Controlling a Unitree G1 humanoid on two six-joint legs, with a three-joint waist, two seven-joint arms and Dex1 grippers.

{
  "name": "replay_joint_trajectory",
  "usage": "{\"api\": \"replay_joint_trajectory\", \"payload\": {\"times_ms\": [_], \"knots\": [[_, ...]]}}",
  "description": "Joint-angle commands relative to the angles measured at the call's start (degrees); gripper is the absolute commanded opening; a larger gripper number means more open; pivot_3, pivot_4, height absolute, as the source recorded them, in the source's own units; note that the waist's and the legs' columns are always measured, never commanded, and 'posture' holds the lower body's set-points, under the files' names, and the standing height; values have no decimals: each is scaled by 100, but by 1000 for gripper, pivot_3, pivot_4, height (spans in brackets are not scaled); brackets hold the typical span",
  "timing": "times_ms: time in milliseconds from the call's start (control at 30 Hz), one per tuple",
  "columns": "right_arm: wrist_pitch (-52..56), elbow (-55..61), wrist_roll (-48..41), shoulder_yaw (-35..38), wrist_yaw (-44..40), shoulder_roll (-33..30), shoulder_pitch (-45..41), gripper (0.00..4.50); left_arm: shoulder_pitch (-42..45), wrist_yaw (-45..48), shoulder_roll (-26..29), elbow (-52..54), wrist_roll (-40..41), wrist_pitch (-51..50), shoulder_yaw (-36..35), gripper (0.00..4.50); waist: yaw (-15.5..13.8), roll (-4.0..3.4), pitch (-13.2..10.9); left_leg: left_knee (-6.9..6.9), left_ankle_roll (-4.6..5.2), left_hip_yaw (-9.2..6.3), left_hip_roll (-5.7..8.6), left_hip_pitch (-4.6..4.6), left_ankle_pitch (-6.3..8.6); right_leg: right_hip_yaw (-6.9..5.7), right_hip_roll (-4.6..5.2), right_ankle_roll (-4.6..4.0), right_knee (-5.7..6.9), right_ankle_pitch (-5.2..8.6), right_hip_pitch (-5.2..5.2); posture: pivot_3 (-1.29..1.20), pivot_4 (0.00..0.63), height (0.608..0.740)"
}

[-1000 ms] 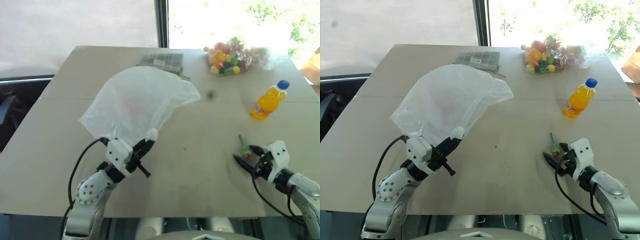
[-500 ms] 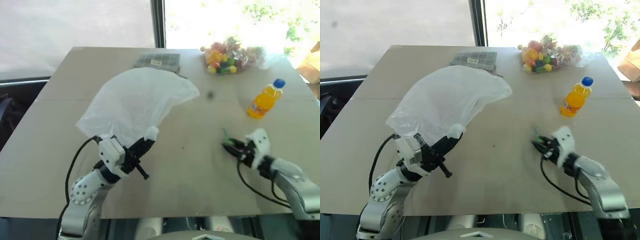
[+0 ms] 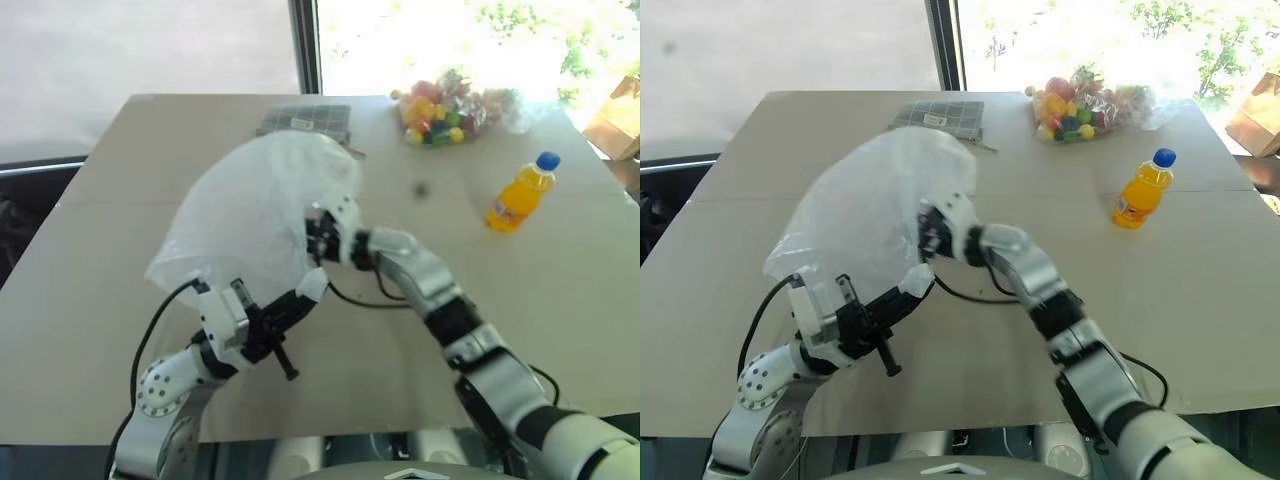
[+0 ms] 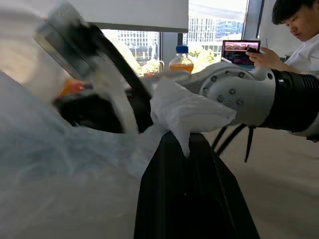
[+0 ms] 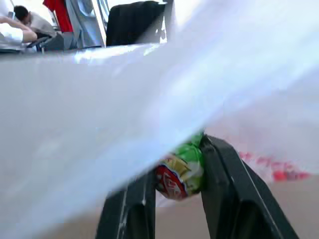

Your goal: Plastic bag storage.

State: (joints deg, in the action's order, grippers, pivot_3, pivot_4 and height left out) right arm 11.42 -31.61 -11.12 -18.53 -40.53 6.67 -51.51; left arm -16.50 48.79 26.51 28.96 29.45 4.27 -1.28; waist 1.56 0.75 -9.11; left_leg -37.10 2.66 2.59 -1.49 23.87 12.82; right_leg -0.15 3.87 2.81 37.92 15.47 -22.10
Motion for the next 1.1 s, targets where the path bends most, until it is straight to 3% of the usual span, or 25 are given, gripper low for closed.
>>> {"api": "replay_joint_trajectory", "payload": {"times_ms": [33, 167, 200, 433, 600, 733, 867, 1100], "knots": [[-375, -455, -1, 334, 39, 119, -206, 2600, -107, 74, -8, 232, 18, 147, 67, 0, -32, 1, 1, 2, 0, -1, 7, 1, 0, -2, 9, 0, -2, 0, 1, 0, 150, 740], [-630, -373, 92, 486, 63, -71, 76, 4270, -153, -45, -78, 218, 8, 175, -10, 0, -27, -1, -2, 2, -1, 5, 16, 4, 1, 4, 27, -1, -4, 0, -1, 0, 150, 740], [-641, -333, 104, 514, 53, -101, 134, 4450, -152, -62, -89, 215, 12, 173, -19, 0, -25, -1, -2, 2, -1, 3, 16, 4, 1, 3, 32, -2, -3, 0, -1, 0, 150, 740], [-703, 457, 103, 833, 88, -689, 804, 4450, 48, -226, -196, 76, 268, 39, -244, 0, 67, -6, -4, 19, -2, 4, 10, 4, 0, 6, 49, -4, -2, 1, -6, 0, 150, 740], [-256, 1378, -88, 1212, -49, -1433, 1324, 4450, 304, -524, -249, -103, 702, -181, -732, 0, 61, -8, -6, 29, -2, 3, 11, 4, 0, 5, 52, -3, -5, 0, -9, 0, 150, 740], [166, 1738, -306, 1557, 222, -1605, 1382, 4450, 270, -427, -206, -99, 713, -252, -766, 0, 73, -8, -7, 30, -1, 6, 14, 8, 0, 4, 57, -1, -13, 0, -8, 0, 150, 740], [99, 970, -335, 1929, 701, -1407, 712, 4450, 228, -378, -237, -85, 694, -267, -723, 0, 100, -17, -12, 30, -1, 13, 8, 1, 0, 13, 46, -2, -4, 0, -11, 0, 150, 740], [-201, -555, -412, 2049, 566, -867, -385, 4450, 297, -353, -216, -116, 623, -282, -734, 0, 84, -19, -13, 34, -4, 14, 3, 5, -3, 16, 32, -3, -6, 0, -18, 0, 150, 740]]}}
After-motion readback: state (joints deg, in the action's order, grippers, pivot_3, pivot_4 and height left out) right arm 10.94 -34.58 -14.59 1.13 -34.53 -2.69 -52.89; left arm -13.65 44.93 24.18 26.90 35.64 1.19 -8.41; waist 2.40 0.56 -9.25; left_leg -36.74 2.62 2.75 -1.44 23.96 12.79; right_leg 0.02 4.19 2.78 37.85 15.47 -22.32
